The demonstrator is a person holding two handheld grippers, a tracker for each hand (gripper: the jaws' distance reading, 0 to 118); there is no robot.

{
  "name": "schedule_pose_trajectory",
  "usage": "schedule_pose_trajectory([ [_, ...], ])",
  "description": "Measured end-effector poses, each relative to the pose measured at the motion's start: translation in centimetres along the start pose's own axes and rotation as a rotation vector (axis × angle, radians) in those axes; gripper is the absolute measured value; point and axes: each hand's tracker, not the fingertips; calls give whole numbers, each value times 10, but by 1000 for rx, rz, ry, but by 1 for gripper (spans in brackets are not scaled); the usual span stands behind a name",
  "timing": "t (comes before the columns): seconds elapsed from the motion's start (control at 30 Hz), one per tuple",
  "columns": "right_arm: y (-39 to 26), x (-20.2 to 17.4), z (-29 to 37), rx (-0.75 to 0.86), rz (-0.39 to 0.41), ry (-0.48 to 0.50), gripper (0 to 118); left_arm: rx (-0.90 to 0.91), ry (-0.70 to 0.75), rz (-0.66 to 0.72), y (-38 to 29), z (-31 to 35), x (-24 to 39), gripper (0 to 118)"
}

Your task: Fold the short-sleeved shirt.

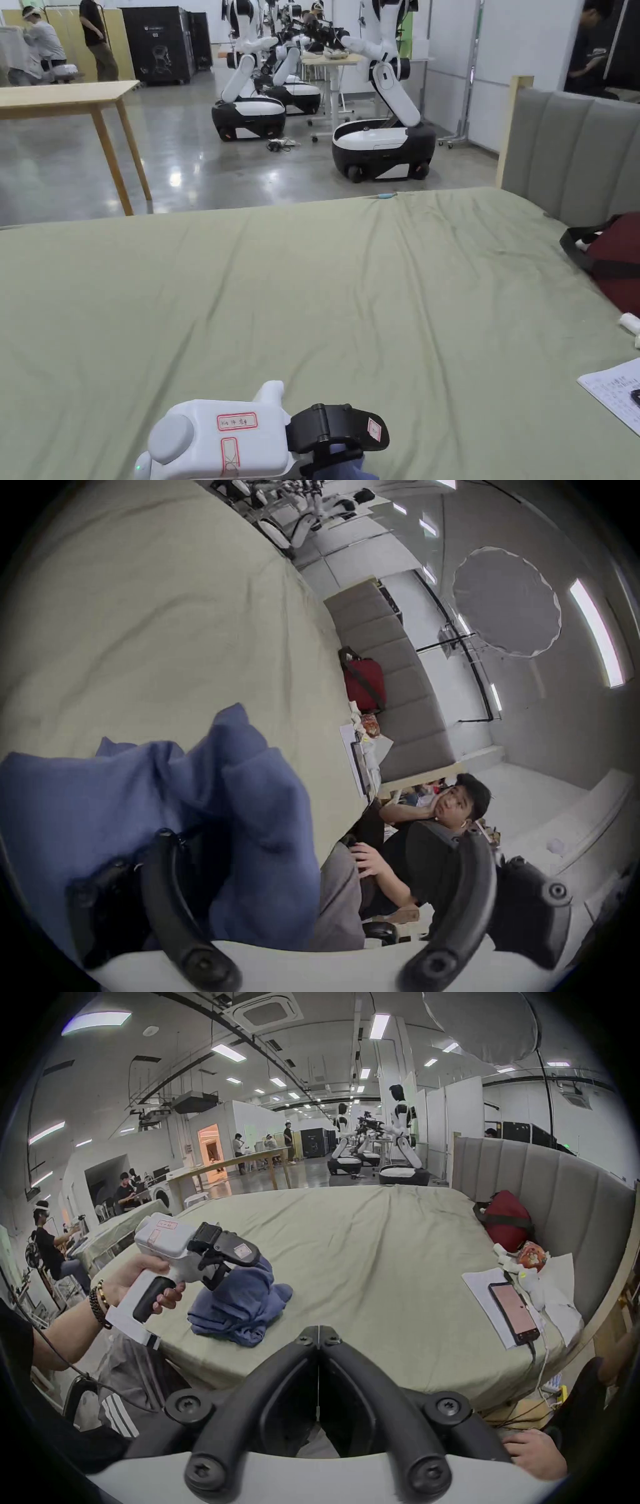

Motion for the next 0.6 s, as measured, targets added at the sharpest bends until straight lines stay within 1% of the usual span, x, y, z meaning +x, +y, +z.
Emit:
schedule_pose_trajectory([
  [0.07, -1, -2, 0, -1, 1, 8, 1, 8, -7, 37, 2, 6, -2, 104],
  [0.13, -1, -3, -1, -4, 5, 18, 1, 37, -51, 63, 2, 18, -1, 104],
  [0.2, 0, -4, -2, -9, 12, 19, 1, 59, -107, 23, 2, 37, 7, 103],
  [0.27, 1, -5, -4, -14, 24, 18, 1, 68, -107, -2, -1, 56, 16, 101],
  [0.33, 3, -7, -6, -13, 28, 18, 1, 112, -90, -66, -5, 80, 26, 100],
  [0.37, 3, -8, -7, -10, 27, 22, 1, 140, -78, -90, -8, 91, 29, 97],
  [0.4, 3, -8, -7, -7, 25, 28, 1, 167, -68, -116, -12, 103, 30, 89],
  [0.43, 4, -10, -7, -4, 25, 34, 1, 196, -54, -145, -17, 114, 30, 66],
  [0.5, 4, -13, -9, -2, 28, 47, 1, 236, -19, -177, -30, 131, 25, 11],
  [0.53, 5, -14, -10, -3, 31, 51, 1, 242, -7, -176, -36, 138, 20, 6],
  [0.6, 6, -17, -12, -6, 41, 61, 1, 224, -8, -167, -44, 147, 8, 4],
])
